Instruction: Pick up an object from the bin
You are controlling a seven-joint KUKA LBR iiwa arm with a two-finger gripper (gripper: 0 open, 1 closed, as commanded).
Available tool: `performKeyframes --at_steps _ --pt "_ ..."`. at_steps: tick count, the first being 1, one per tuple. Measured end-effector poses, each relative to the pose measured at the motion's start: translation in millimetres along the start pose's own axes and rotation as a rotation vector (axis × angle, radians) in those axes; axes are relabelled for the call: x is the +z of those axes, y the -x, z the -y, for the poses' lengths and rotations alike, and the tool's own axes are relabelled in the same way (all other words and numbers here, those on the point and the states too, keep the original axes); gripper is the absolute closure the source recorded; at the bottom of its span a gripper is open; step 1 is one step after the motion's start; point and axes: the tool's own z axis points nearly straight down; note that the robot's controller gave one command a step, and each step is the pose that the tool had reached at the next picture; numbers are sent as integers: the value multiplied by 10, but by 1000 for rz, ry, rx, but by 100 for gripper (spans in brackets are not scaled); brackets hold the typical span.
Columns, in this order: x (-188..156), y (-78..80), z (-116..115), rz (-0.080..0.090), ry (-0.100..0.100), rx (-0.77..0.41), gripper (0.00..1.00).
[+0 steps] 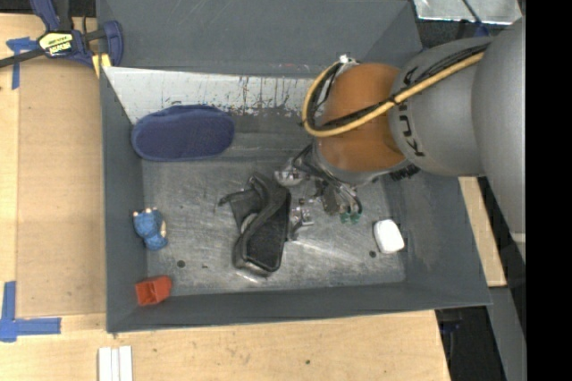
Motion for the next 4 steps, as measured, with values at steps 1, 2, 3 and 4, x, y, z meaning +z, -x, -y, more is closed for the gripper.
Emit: performKeyframes --at_steps 1,2,3,4 --pt "-3045 5 368 -10 8 -308 100" --pt "-1791 232 314 -28 11 -193 100" --pt "-519 123 128 -27 14 -439 100" --pt "-555 141 131 -20 12 -439 0"
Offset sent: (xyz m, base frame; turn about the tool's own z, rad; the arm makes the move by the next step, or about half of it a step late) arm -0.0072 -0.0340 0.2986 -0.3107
